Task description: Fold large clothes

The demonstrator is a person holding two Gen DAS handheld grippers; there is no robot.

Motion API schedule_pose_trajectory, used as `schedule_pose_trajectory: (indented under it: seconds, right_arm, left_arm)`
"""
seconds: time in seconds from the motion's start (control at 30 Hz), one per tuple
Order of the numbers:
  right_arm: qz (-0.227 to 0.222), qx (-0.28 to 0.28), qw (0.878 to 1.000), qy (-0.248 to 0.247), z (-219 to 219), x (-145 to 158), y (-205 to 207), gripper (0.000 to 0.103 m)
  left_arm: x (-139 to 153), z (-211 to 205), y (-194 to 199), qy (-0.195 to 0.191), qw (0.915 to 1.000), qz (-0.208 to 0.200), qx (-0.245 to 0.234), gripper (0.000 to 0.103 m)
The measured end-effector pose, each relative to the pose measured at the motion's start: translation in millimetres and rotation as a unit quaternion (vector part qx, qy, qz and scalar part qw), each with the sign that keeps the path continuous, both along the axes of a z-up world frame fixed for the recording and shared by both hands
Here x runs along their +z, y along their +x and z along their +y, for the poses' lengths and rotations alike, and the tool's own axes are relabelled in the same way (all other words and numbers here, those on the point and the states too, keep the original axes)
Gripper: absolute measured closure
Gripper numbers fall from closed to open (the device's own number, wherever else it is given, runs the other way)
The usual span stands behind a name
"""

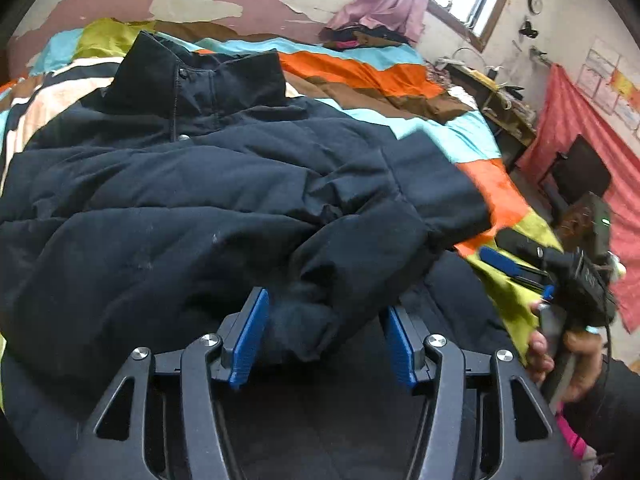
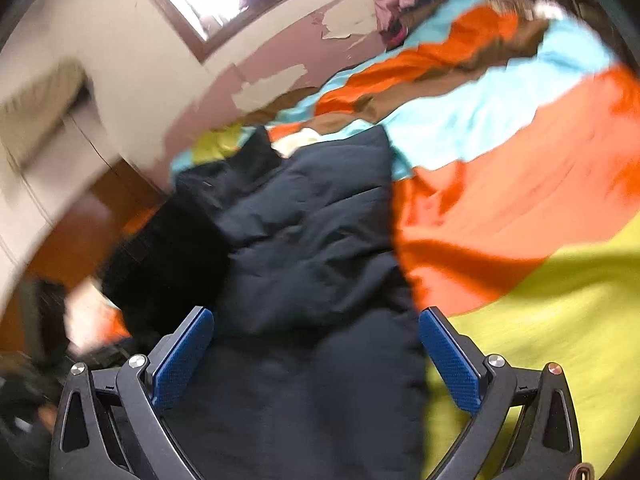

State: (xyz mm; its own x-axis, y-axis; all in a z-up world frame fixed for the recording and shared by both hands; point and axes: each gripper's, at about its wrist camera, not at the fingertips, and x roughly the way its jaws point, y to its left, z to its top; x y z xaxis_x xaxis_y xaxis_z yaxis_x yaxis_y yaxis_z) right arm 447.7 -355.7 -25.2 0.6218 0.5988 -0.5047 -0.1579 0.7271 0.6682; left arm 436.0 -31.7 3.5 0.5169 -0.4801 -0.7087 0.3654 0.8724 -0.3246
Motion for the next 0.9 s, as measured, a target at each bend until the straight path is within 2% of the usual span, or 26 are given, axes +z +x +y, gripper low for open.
schedule_pose_trajectory:
  seconds: [0.1,0.17,0.23,0.27,0.33,0.4,0.43,0.47,0.5,0.53,0.57,0.77,0.9]
  right_arm:
    - [0.008,0.037,0.995,0.087,6,-3,5,0.000]
    - [0.029,0.050,0.992,0.113,14,-7,10,0.000]
    - [0.050,0.044,0.993,0.096,24,-12,12,0.000]
    - [0.057,0.041,0.995,0.071,31,-13,13,0.000]
    - [0.064,0.040,0.997,0.028,44,-12,13,0.008]
    - [0.076,0.044,0.996,-0.017,60,-14,12,0.029]
    - [0.081,0.048,0.995,-0.030,66,-15,11,0.034]
    - [0.083,0.055,0.994,-0.037,72,-15,10,0.056]
    - [0.086,0.057,0.994,-0.043,75,-16,10,0.072]
    - [0.089,0.055,0.993,-0.058,79,-13,9,0.078]
    - [0.083,0.050,0.992,-0.077,82,-7,8,0.096]
    - [-0.025,0.000,0.989,-0.148,81,55,7,0.098]
    - [-0.043,-0.031,0.979,-0.198,81,66,22,0.098]
  left_arm:
    - [2,18,-8,-0.024,0.9995,0.018,0.000,0.047]
    - [8,33,-18,-0.018,0.9995,0.019,0.018,0.046]
    - [7,51,-28,-0.002,0.9989,0.018,0.044,0.046]
    - [7,63,-34,0.013,0.9977,0.018,0.065,0.046]
    - [7,86,-47,0.024,0.9954,0.016,0.091,0.046]
    - [5,110,-57,0.038,0.9916,0.019,0.122,0.046]
    - [4,121,-61,0.040,0.9898,0.024,0.134,0.046]
    - [3,132,-66,0.038,0.9883,0.028,0.145,0.046]
    - [2,143,-71,0.034,0.9869,0.033,0.155,0.046]
    - [2,153,-76,0.029,0.9851,0.037,0.165,0.046]
    - [2,163,-81,0.025,0.9835,0.040,0.175,0.046]
    - [2,193,-102,0.021,0.9783,0.046,0.201,0.046]
    - [5,199,-101,0.019,0.9764,0.043,0.211,0.046]
